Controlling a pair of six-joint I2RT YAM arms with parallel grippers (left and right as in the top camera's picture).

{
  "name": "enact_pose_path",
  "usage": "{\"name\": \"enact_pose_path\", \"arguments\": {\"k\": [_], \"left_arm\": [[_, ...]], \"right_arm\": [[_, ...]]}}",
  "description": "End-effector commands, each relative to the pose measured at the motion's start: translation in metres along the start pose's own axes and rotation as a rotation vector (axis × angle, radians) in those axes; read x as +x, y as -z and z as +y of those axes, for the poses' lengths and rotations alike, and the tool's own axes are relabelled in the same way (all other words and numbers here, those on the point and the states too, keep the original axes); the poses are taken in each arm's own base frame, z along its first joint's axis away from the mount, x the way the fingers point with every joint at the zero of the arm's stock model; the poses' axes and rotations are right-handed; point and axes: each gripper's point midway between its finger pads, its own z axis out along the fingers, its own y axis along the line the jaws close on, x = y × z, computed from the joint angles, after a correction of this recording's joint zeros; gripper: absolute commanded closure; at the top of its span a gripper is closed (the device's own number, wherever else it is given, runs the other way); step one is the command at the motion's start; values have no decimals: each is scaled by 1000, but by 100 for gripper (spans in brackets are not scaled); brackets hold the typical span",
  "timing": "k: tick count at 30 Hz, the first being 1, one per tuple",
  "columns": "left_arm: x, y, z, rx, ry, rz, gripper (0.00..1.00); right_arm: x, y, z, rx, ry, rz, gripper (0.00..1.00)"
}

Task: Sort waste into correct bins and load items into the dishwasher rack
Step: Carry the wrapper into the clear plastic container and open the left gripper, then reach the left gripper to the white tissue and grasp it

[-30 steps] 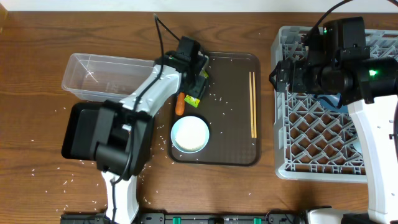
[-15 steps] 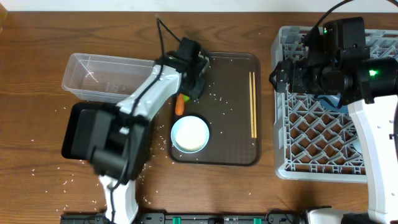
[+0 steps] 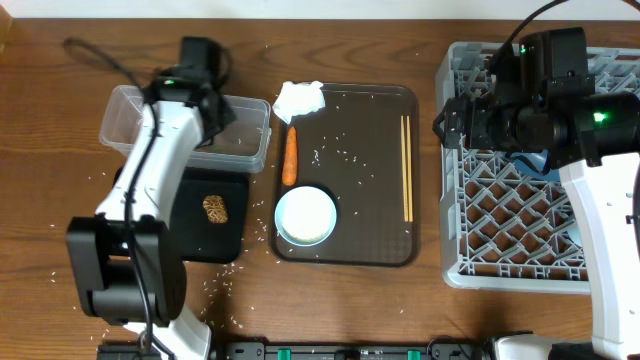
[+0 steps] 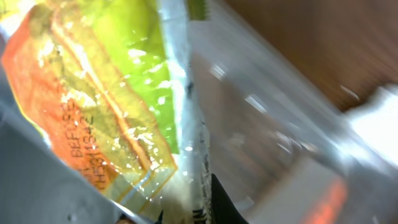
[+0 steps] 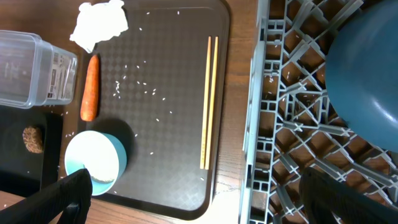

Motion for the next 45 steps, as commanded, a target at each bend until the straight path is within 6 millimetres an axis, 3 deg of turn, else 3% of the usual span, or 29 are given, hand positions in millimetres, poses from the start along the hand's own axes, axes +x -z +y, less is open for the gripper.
{"name": "enact_pose_path", "arguments": {"k": [1, 3, 4, 11, 14, 16, 19, 25, 33, 45], "left_arm": [[-2, -9, 6, -2, 251, 9, 93], [-12, -10, 1, 31, 266, -23, 58], [-15, -9, -4, 56, 263, -30, 54], [-11, 1, -47, 251, 175, 24, 48], [-6, 14, -85, 390, -22, -5, 47], [2, 24, -111, 451, -240, -68, 46], [19, 32, -141, 483, -579, -166, 35], [48, 0, -173, 431, -937, -251, 32], [56, -57, -198, 448, -942, -287, 32], [75, -91, -206, 462, -958, -258, 36]], "right_arm": [[1, 0, 4, -4, 18, 2, 1], [1, 0, 4, -4, 18, 2, 1], [1, 0, 4, -4, 18, 1, 1], [1, 0, 4, -4, 18, 1, 1], [0, 0, 4, -5, 20, -4, 1], [-2, 0, 4, -6, 21, -10, 1], [-3, 0, 5, -7, 21, -16, 1], [-4, -1, 5, -8, 21, -16, 1], [-2, -8, 3, -3, 18, 7, 1], [-3, -15, 2, 0, 15, 19, 1]]}}
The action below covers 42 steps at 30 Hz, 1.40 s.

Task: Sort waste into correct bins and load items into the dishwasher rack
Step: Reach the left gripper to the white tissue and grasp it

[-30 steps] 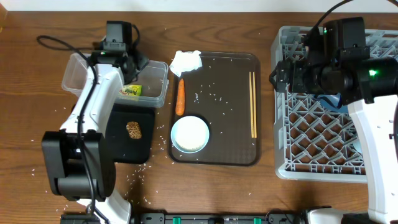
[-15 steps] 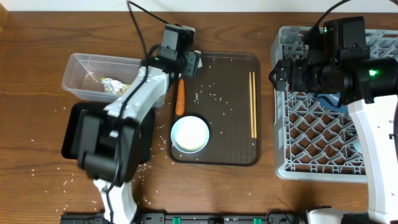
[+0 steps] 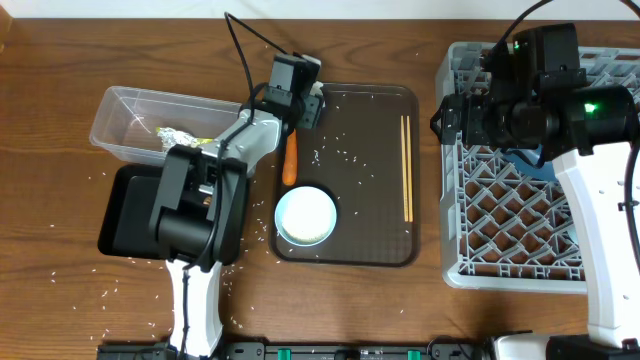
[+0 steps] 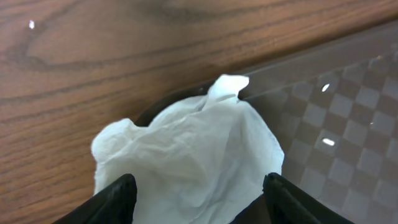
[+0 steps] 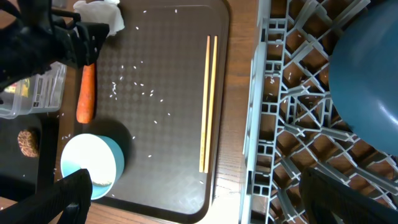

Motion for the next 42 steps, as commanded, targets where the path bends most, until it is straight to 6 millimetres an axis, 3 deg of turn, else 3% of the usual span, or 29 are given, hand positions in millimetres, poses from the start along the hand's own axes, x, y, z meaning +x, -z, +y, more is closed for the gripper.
{"name": "enact_pose_path", "arguments": {"k": [1, 4, 10, 14, 17, 21, 23, 24, 28, 29, 35, 42], "left_arm": [[8, -10, -4, 5, -16, 20, 40], [12, -12, -14, 35, -24, 31, 58], [14, -8, -56, 156, -55, 38, 94], [14, -2, -74, 177, -81, 50, 94], [2, 15, -80, 181, -90, 33, 94], [-27, 48, -61, 86, -34, -24, 94], [-39, 57, -54, 59, -30, -59, 94], [-43, 57, -49, 37, -26, -75, 87], [-38, 43, -38, -11, -21, -74, 40], [-36, 36, -35, -15, -17, -74, 37], [-13, -2, -20, -35, 5, -44, 36], [-14, -14, -20, -32, 8, -76, 38]], "right_arm": [[0, -2, 4, -3, 18, 2, 1], [1, -2, 4, -3, 17, 5, 1], [1, -2, 4, -3, 17, 6, 1], [2, -2, 3, -2, 17, 11, 1], [4, -2, 3, 0, 16, 18, 1], [6, -2, 3, 1, 15, 24, 1], [6, -2, 3, 1, 15, 24, 1], [5, -2, 3, 1, 15, 24, 1], [6, -2, 3, 2, 14, 26, 1], [7, -2, 2, 2, 14, 29, 1], [10, -2, 2, 5, 11, 42, 1], [10, -2, 2, 5, 11, 41, 1]]}}
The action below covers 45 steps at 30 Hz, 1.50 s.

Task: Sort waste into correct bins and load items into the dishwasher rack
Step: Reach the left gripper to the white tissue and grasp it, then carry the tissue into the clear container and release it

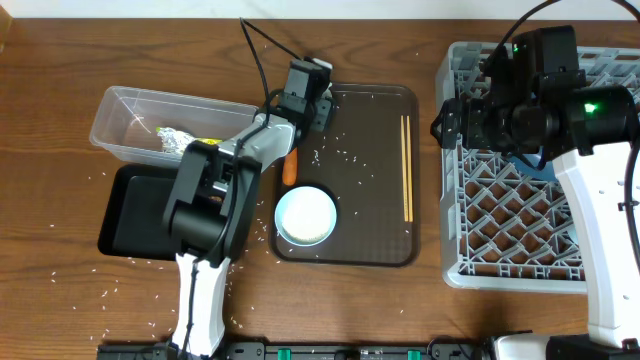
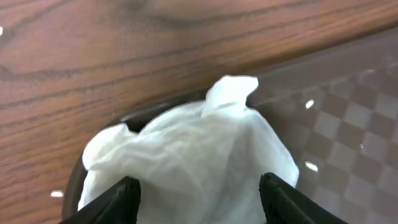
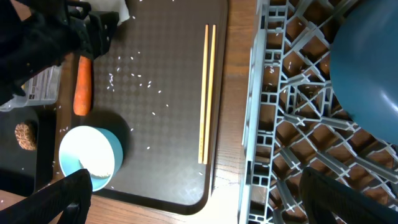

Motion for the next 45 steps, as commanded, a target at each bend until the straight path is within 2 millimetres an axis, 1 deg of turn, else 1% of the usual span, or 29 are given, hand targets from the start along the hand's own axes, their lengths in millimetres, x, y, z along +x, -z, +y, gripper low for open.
{"name": "enact_pose_path", "arguments": {"k": [1, 4, 6, 7, 9, 11, 13, 16, 18, 20, 23, 25, 28, 30, 32, 34, 36, 37, 38, 40, 41, 43, 45], "left_arm": [[-7, -1, -2, -1, -1, -28, 38], [-4, -8, -9, 29, -2, -32, 40], [2, -12, -11, 30, -5, -21, 43], [3, -13, -11, 31, -5, -17, 45], [7, -15, -13, 33, -8, -10, 53], [7, -16, -14, 35, -10, -9, 61], [7, -15, -17, 38, -13, -9, 72], [12, -15, -22, 47, -19, 10, 94], [16, -13, -27, 53, -20, 32, 94], [15, -7, -31, 58, -26, 41, 94], [2, 12, -34, 64, -32, 34, 94], [-14, 33, -33, 64, -23, 14, 94], [-42, 74, -28, 64, 9, -24, 94], [-58, 105, -24, 62, 17, -51, 94], [-69, 136, -18, 56, 22, -66, 94], [-73, 163, -9, 38, 28, -66, 94], [-69, 188, 10, -8, 44, -43, 94], [-65, 196, 18, -32, 50, -26, 94], [-58, 206, 31, -71, 60, 1, 94], [-42, 215, 58, -151, 82, 61, 94], [-34, 216, 68, -172, 95, 93, 94], [-14, 213, 90, -208, 153, 159, 94], [6, 208, 113, -248, 251, 219, 94]], "right_arm": [[1, -2, 4, -2, 17, 7, 1], [1, -2, 3, -2, 18, 7, 1], [1, -2, 3, -2, 18, 7, 1], [1, -2, 3, -2, 17, 6, 1], [1, -2, 3, -2, 18, 6, 1], [1, -2, 3, -2, 18, 6, 1], [1, -2, 3, -2, 18, 6, 1], [1, -2, 4, -2, 17, 6, 1], [1, -2, 3, -2, 18, 7, 1], [2, -2, 3, -1, 17, 9, 1], [2, -2, 3, -1, 17, 10, 1], [2, -2, 3, -2, 17, 11, 1], [2, -2, 3, -1, 17, 11, 1], [2, -2, 3, -2, 17, 11, 1], [2, -2, 3, -2, 17, 11, 1], [2, -2, 3, -2, 17, 11, 1], [2, -2, 3, -1, 17, 11, 1], [2, -2, 3, -1, 17, 11, 1], [2, -2, 3, -1, 17, 11, 1], [2, -2, 3, -1, 17, 11, 1], [2, -2, 3, -1, 17, 11, 1], [2, -2, 3, -1, 17, 11, 1], [2, -2, 3, -1, 17, 12, 1]]}}
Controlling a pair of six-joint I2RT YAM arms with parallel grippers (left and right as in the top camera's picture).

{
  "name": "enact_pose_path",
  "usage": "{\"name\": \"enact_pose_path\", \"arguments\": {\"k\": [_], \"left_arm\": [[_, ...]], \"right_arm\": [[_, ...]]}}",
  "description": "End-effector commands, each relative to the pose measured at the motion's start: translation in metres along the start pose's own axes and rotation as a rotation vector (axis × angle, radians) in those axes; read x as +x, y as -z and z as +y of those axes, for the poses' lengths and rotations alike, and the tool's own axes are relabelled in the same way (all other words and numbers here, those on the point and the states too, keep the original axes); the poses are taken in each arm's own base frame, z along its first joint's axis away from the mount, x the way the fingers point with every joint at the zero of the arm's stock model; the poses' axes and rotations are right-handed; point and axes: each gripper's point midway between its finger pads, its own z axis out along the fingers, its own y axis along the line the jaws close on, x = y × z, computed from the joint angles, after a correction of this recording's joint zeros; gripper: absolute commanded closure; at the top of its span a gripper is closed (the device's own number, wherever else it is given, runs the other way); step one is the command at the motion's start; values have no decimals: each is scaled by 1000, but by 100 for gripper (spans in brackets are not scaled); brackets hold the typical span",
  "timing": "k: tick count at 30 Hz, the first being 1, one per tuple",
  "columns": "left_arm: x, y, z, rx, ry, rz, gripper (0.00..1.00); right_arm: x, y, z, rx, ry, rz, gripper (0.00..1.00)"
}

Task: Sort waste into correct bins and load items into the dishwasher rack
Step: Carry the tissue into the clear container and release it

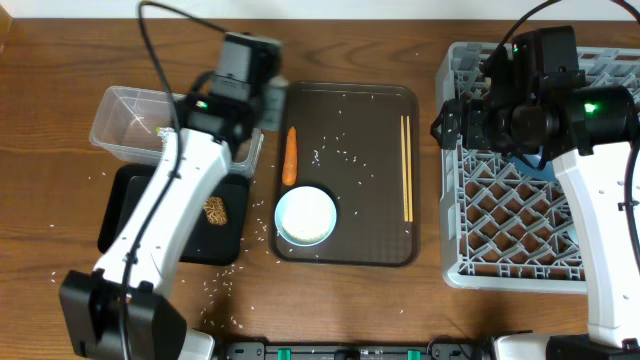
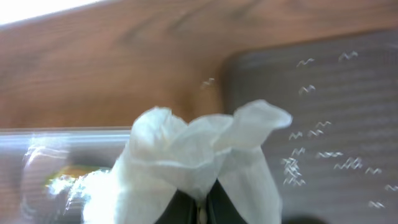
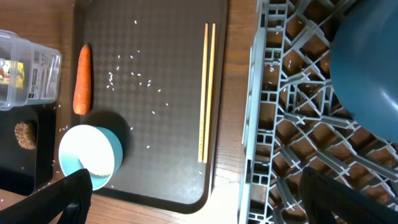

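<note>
My left gripper (image 1: 268, 100) is shut on a crumpled white tissue (image 2: 199, 165) and holds it above the right end of the clear plastic bin (image 1: 130, 122), next to the tray's far left corner. A wrapper (image 1: 178, 140) lies in that bin. On the dark tray (image 1: 370, 250) lie an orange carrot (image 1: 290, 155), a light blue bowl (image 1: 305, 215) and a pair of chopsticks (image 1: 407, 168). My right gripper (image 1: 447, 125) hangs open over the left edge of the grey dishwasher rack (image 1: 500, 220), holding nothing. A dark blue dish (image 3: 367, 62) sits in the rack.
A black bin (image 1: 150, 235) with a brown lump (image 1: 213, 210) in it stands in front of the clear bin. Rice grains are scattered over the tray and the wooden table (image 1: 60, 70).
My left gripper was open around the tissue at the tray's far left corner. Now it is shut on the tissue, raised and moved left to the clear bin's end. The right arm is unmoved.
First my left gripper was at the clear bin with a green and orange wrapper while the tissue lay at the tray's corner. Then the wrapper lay in the bin and the gripper stood open at the tissue, twice. Now the tissue is held beside the bin.
</note>
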Motion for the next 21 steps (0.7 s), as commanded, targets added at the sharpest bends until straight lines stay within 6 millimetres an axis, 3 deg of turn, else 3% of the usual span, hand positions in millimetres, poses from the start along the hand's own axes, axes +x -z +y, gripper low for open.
{"name": "enact_pose_path", "arguments": {"k": [1, 3, 5, 6, 8, 10, 16, 21], "left_arm": [[27, -24, 44, -104, 159, 108, 94], [36, -34, 57, -92, 216, 146, 94], [38, -39, 56, -32, 246, 156, 93], [38, -40, 53, 5, 253, 156, 87], [36, -37, 49, 36, 257, 153, 43], [34, -31, 46, 39, 253, 144, 30], [30, 4, 35, 68, 231, 111, 27], [38, 41, -8, 244, 200, 136, 27]], "right_arm": [[2, -2, 3, -1, 17, 11, 1], [3, -2, 3, -1, 16, 15, 1], [4, -2, 3, 0, 16, 16, 1], [3, -2, 3, 0, 16, 16, 1], [3, -2, 3, 0, 16, 16, 1], [4, -2, 3, 0, 16, 18, 1], [4, -2, 3, 0, 16, 17, 1], [2, -2, 3, -2, 17, 8, 1]]}}
